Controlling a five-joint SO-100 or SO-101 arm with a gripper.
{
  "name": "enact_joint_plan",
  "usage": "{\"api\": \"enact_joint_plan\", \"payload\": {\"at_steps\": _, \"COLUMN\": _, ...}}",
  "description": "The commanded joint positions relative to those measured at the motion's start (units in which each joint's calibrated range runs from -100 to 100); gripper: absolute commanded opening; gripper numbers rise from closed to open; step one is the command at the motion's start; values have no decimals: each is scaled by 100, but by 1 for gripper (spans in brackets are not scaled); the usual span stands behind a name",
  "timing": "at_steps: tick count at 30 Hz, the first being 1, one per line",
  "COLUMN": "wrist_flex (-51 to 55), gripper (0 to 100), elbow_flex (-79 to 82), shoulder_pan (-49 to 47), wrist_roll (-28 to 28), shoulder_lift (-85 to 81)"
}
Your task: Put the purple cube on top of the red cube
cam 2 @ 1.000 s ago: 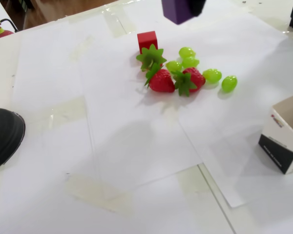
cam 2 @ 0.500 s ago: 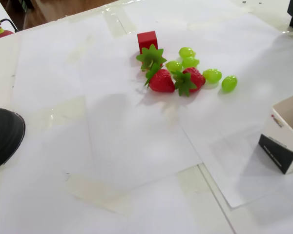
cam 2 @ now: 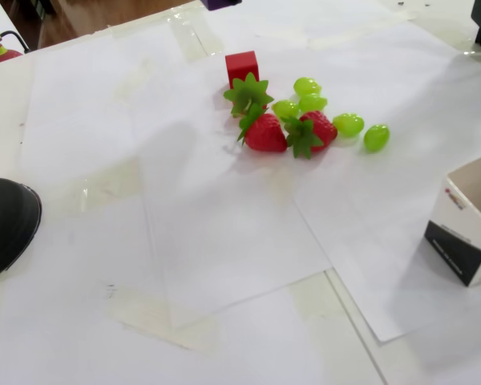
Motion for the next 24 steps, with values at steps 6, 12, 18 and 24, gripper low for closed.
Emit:
{"api": "enact_joint_plan", "payload": {"at_steps": 6, "wrist_flex": -245, "gripper": 6, "elbow_flex": -50, "shoulder_pan": -5, "wrist_roll": 78, "shoulder_lift": 177}}
{"api": "enact_joint_plan", "payload": {"at_steps": 12, "wrist_flex": -882, "gripper": 6, "elbow_flex": 995, "shoulder_pan": 24, "wrist_roll": 59, "shoulder_lift": 117}}
{"api": "enact_joint_plan", "payload": {"at_steps": 18, "wrist_flex": -1152, "gripper": 6, "elbow_flex": 1540, "shoulder_pan": 112, "wrist_roll": 49, "shoulder_lift": -4}}
{"api": "enact_joint_plan", "payload": {"at_steps": 24, "wrist_flex": -1274, "gripper": 6, "elbow_flex": 1650, "shoulder_pan": 149, "wrist_roll": 59, "shoulder_lift": -12}}
